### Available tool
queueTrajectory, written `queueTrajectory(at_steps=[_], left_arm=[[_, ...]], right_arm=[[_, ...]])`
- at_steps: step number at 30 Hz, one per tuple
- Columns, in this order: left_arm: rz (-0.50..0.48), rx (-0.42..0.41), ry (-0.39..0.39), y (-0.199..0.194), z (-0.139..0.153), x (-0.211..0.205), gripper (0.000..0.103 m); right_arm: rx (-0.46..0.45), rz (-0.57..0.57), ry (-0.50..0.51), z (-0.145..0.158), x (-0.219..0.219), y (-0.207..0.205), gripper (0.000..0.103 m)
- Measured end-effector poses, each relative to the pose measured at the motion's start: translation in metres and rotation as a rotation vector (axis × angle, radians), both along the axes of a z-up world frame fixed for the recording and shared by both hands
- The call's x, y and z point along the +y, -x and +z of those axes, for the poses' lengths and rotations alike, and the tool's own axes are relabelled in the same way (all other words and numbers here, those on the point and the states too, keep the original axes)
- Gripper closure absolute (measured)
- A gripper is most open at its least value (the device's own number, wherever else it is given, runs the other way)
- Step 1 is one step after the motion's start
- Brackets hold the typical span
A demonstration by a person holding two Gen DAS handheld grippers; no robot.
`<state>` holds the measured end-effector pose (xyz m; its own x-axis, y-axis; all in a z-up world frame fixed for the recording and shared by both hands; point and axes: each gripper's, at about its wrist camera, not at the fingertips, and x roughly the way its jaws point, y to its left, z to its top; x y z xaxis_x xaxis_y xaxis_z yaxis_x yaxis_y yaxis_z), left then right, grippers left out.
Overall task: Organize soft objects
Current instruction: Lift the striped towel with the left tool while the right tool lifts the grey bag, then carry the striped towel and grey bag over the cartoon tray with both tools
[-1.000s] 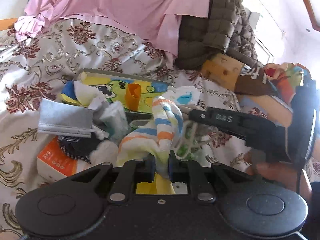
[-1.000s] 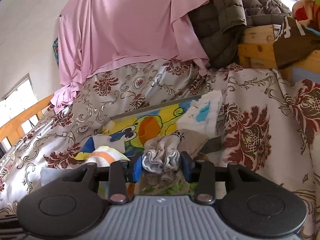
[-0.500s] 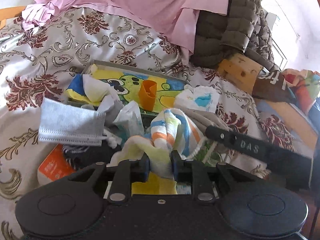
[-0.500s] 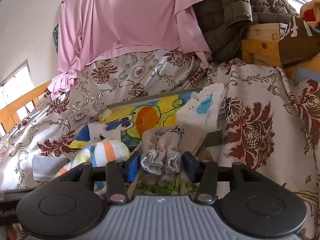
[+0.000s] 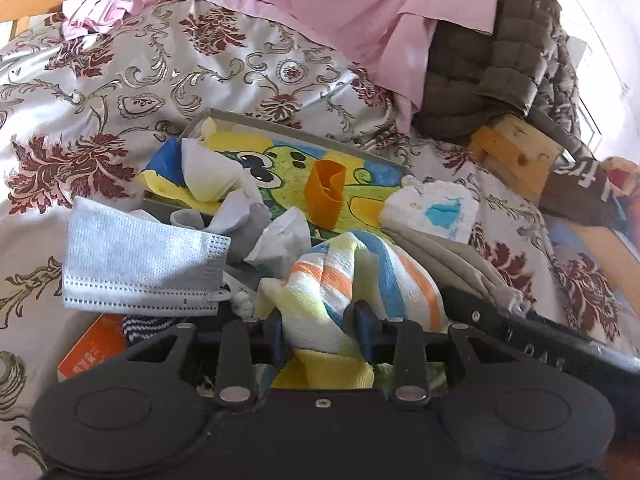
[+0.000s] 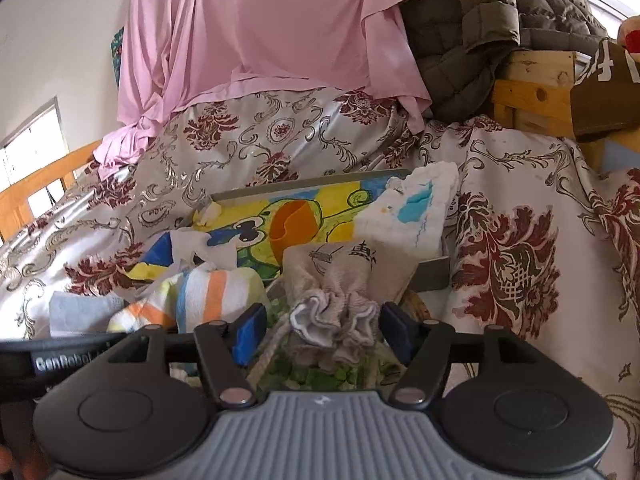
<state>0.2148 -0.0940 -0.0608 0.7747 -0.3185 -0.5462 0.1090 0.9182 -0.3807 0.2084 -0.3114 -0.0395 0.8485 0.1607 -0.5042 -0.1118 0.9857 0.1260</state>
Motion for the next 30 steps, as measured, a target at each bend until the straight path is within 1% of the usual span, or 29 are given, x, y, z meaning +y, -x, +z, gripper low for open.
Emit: queueTrajectory(at_steps=[6,10,12,14,16,19,22,26,28,30], left_arm=[[0.042,0.009,0.019,-0.012,-0.001,0.003,0.059],[0.067,0.021,0.054,-0.017,-0.002,0.003,0.057],[0.079,0.031,0.079,-0.02,-0.003,0.003,0.057],[0.084,0.042,0.082,-0.02,-0.001,0.002,0.062],[0.073,0.04,0.054,-0.018,0.002,-0.001,0.075],[0.061,0.043,0.002,-0.013,0.008,-0.007,0.084],[0.056,0.034,-0.03,-0.005,0.015,-0.01,0.087],[0.049,-0.01,-0.079,0.007,0.031,-0.011,0.088],[0.052,-0.035,-0.082,0.014,0.042,-0.009,0.088],[0.059,-0.057,-0.061,0.018,0.052,-0.004,0.089]], right_arm=[[0.013,-0.005,-0.013,-0.004,-0.003,-0.004,0.034],[0.017,-0.007,-0.025,-0.006,-0.006,-0.006,0.034],[0.016,-0.006,-0.028,-0.007,-0.007,-0.008,0.035],[0.018,-0.011,-0.038,-0.006,-0.009,-0.008,0.046],[0.016,-0.017,-0.038,-0.005,-0.01,-0.007,0.05],[0.015,-0.016,-0.035,-0.005,-0.009,-0.005,0.054],[0.007,-0.008,-0.016,-0.004,-0.007,-0.003,0.058],[-0.021,0.021,-0.002,-0.001,-0.002,0.005,0.06],[-0.055,0.024,-0.001,0.003,-0.001,0.011,0.06],[-0.106,0.023,-0.004,0.008,-0.001,0.018,0.06]])
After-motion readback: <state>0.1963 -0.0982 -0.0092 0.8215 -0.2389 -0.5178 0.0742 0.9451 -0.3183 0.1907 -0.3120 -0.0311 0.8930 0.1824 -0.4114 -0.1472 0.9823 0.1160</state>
